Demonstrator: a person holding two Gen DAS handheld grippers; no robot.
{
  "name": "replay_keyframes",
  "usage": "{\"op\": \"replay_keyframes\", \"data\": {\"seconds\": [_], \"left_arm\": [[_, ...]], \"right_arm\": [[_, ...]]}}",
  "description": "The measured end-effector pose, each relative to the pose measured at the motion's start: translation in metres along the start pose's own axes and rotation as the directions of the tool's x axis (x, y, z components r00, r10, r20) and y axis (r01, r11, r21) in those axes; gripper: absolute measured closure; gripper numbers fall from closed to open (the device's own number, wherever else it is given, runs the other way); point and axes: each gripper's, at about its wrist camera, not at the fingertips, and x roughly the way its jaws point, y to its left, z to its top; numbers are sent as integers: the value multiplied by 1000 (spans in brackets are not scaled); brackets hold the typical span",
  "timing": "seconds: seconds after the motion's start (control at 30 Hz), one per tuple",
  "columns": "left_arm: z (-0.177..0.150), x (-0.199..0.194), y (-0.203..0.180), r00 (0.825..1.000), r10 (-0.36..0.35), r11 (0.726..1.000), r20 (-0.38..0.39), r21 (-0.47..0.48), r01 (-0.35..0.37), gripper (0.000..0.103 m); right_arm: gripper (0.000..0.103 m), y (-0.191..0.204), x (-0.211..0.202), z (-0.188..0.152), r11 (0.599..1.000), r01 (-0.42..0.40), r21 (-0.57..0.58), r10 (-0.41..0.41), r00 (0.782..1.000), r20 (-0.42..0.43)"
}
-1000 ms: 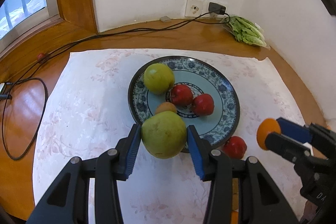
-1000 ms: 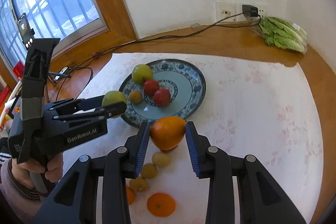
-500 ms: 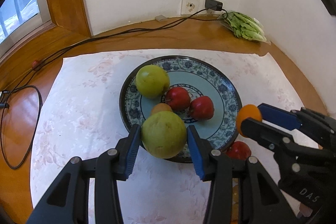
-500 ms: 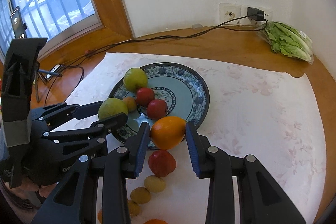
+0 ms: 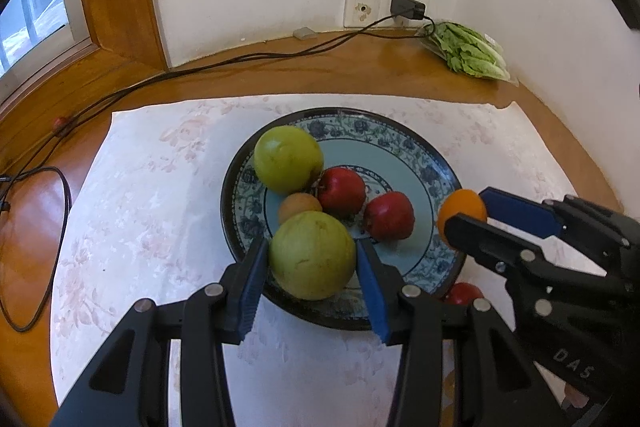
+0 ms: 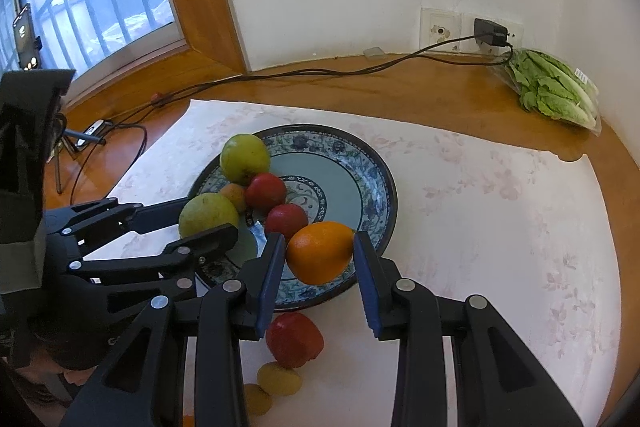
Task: Organize fruits
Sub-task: 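Carry the pomelo and orange over the plate with both tools, then open both tools to set the pomelo and orange on the plate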
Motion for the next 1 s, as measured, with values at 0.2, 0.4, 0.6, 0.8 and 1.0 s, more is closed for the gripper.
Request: {"op": "replay_keyframes", "data": {"seconds": [0.2,0.4,0.6,0.8,1.0], "left_arm": [[0,1,1,1000,-5,1000,9,0,5,56],[0,2,1,1000,-4,1000,11,1,4,56],[-1,4,2,1000,-5,1000,-1,-4,5,56],[-3,3,2,1000,-6,1000,-3,-3,6,56],[-4,-4,4,1000,-26,999,1,-20,26,51]], "right_arm": [[67,-1,6,-1,1000,-1,8,1,1000,-4],[67,-2,8,-1,1000,1,9,-1,1000,0],[67,-6,12,-3,1000,-2,18,2,1000,-9],[67,-8,12,-5,1000,-7,24,7,1000,-18],[64,-8,1,-6,1000,-5,30,5,1000,8]]}}
